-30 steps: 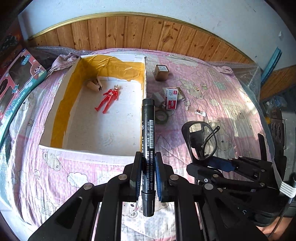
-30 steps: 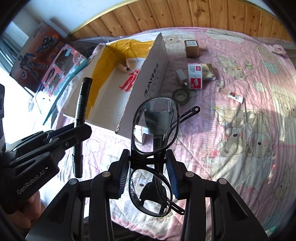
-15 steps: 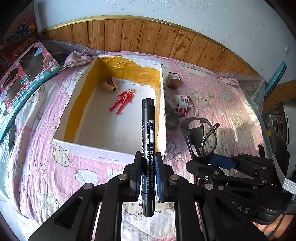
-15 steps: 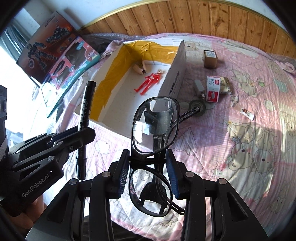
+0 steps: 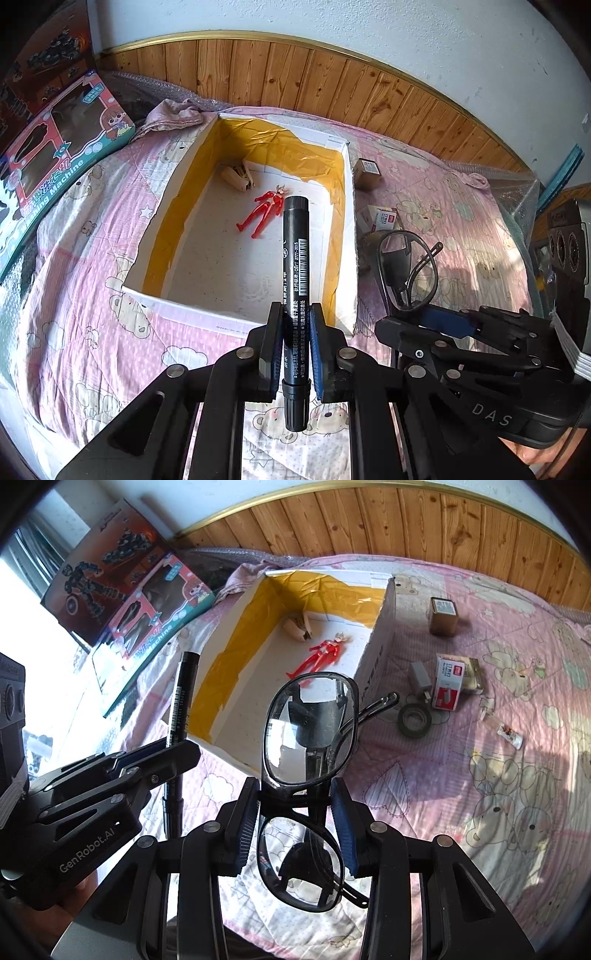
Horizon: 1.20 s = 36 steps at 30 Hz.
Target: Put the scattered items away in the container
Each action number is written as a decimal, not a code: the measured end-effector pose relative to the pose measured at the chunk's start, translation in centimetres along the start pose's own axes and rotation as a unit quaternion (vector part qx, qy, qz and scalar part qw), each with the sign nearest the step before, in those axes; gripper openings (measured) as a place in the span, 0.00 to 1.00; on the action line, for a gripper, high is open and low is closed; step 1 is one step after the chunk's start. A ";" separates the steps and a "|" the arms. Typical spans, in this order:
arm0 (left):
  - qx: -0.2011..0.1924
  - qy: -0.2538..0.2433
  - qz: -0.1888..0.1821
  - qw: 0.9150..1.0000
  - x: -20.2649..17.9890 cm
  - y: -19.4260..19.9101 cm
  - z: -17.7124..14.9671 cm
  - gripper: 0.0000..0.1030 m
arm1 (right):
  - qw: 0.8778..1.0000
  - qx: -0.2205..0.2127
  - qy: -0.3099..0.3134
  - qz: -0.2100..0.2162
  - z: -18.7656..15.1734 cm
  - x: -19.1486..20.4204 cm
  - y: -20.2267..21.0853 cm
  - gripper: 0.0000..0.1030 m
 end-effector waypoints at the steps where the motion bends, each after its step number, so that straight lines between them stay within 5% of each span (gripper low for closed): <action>1: -0.001 0.002 0.000 1.000 0.2 0.0 0.2 0.14 | 1.000 0.000 0.000 0.001 0.2 0.1 0.0 0.40; 36: -0.019 0.047 0.000 0.999 4.3 -0.7 4.8 0.14 | 0.999 0.007 0.030 0.010 5.1 2.7 -2.5 0.40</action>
Point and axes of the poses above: each gripper's, at about its wrist camera, not at the fingertips, and y roughly against the way its jaws point, x to its left, z to its top, the point moved 7 cm from there along -y, roughly the way its jaws point, and after that the axes turned 15 degrees about -z, right-handed, at the moved point
